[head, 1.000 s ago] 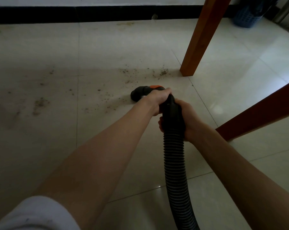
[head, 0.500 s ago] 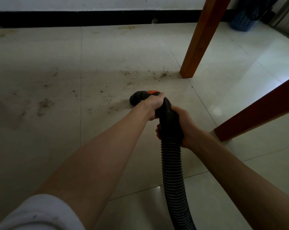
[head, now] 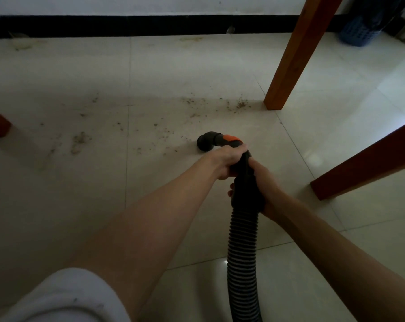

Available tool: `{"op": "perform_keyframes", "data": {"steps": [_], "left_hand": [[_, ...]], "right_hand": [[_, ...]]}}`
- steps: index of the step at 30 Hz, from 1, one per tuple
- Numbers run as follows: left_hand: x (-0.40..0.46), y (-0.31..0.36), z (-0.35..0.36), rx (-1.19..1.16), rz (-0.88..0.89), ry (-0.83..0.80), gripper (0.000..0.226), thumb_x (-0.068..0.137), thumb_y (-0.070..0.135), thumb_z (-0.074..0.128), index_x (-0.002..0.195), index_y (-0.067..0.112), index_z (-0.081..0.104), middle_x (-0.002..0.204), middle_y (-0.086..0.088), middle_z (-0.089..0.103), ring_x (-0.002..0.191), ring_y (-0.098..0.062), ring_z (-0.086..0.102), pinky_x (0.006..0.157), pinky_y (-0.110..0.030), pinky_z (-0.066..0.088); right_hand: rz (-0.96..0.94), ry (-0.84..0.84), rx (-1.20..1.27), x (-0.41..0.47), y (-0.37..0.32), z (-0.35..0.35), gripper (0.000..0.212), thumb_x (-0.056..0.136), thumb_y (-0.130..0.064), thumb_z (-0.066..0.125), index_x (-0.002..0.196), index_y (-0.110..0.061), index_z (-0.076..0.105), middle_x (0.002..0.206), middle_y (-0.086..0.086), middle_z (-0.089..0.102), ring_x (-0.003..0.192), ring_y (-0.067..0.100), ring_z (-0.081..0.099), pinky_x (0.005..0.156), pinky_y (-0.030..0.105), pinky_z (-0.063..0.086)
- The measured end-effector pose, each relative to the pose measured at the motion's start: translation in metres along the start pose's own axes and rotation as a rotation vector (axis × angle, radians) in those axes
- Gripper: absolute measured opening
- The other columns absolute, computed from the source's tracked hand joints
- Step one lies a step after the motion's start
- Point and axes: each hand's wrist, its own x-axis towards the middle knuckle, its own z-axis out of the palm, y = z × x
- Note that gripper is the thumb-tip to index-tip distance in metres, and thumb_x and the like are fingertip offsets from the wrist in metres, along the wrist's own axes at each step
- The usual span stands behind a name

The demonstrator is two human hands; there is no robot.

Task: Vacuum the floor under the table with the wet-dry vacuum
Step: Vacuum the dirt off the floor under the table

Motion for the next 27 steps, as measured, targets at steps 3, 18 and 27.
{"op": "perform_keyframes", "data": {"steps": [3, 18, 27], "left_hand": [[0.006, -0.004, 0.001, -0.017, 0.061, 0.072, 0.05, 0.096, 0.032, 0.052, 0.129, -0.005, 0.045, 0.105, -0.015, 0.058, 0.093, -0.027, 0.06, 0.083, -0.035, 0.052], [0.02, -0.004, -0.02, -0.036, 0.035, 0.144, 0.052, 0.091, 0.039, 0.058, 0.12, -0.003, 0.049, 0.113, -0.016, 0.059, 0.104, -0.029, 0.06, 0.097, -0.04, 0.048], [0.022, 0.002, -0.026, -0.049, 0.021, 0.143, 0.053, 0.089, 0.042, 0.06, 0.12, -0.001, 0.051, 0.113, -0.014, 0.06, 0.105, -0.029, 0.059, 0.097, -0.041, 0.048]], "right_hand": [[0.002, -0.004, 0.004, 0.0, -0.003, -0.001, 0.037, 0.098, -0.04, 0.044, 0.101, -0.005, 0.054, 0.074, 0.015, 0.061, 0.055, 0.023, 0.062, 0.048, 0.03, 0.054], [0.042, -0.005, 0.003, 0.005, -0.006, 0.015, 0.035, 0.097, -0.039, 0.046, 0.095, -0.005, 0.055, 0.071, 0.015, 0.061, 0.057, 0.025, 0.061, 0.055, 0.035, 0.055], [0.012, 0.042, -0.018, 0.016, -0.006, 0.023, 0.035, 0.097, -0.039, 0.048, 0.095, -0.006, 0.056, 0.076, 0.014, 0.065, 0.058, 0.023, 0.064, 0.056, 0.035, 0.054]]}}
